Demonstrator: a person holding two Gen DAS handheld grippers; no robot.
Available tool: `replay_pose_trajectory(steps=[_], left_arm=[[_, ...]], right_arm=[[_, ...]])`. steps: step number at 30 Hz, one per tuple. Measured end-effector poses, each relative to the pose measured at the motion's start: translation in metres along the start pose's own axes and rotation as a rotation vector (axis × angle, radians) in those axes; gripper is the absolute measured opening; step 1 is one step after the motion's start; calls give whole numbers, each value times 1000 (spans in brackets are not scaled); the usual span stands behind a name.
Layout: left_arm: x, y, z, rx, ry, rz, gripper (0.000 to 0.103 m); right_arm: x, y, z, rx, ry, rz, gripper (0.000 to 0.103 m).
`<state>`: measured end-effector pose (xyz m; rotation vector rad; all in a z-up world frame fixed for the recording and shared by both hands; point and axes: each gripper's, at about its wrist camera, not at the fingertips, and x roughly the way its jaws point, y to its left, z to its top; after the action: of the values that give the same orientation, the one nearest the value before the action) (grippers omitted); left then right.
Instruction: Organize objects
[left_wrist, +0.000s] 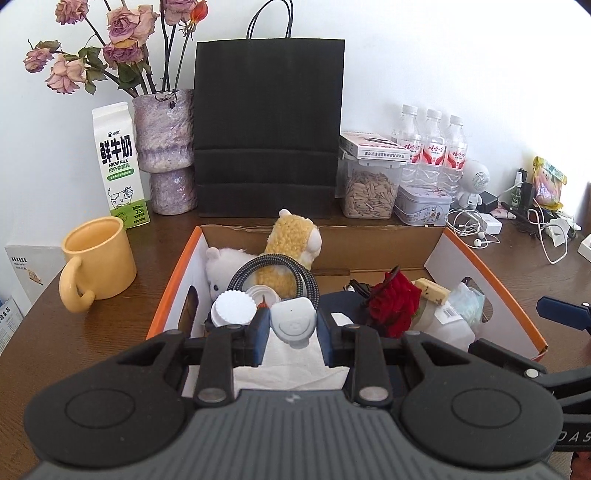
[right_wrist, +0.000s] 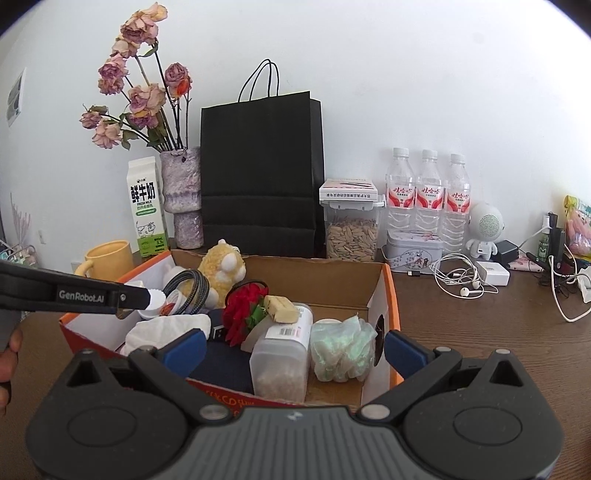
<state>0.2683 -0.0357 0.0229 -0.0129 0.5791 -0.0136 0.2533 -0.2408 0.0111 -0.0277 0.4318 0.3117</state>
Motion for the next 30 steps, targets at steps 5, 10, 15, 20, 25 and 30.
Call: replay_pose_trajectory(steps=[5, 10, 15, 20, 25, 30], left_arm=[[10, 4, 3, -12, 0, 18, 57], [4, 7, 4, -27, -55, 51, 103], [-6, 8, 2, -20, -37, 50, 103], [-30, 11, -6, -17, -31, 37, 103], [-62, 13, -20, -5, -19, 37, 103], [-93, 16, -40, -2, 18, 30, 103]], right_arm=[[14, 0, 5, -3, 10, -8, 103], [17, -1, 7, -1, 8, -10, 103], [11, 1, 7, -5, 0, -12, 103], [-10, 7, 8, -2, -19, -3, 103], [-36, 15, 3, 4, -20, -3, 103], [-66, 23, -9, 24, 0, 0, 103]])
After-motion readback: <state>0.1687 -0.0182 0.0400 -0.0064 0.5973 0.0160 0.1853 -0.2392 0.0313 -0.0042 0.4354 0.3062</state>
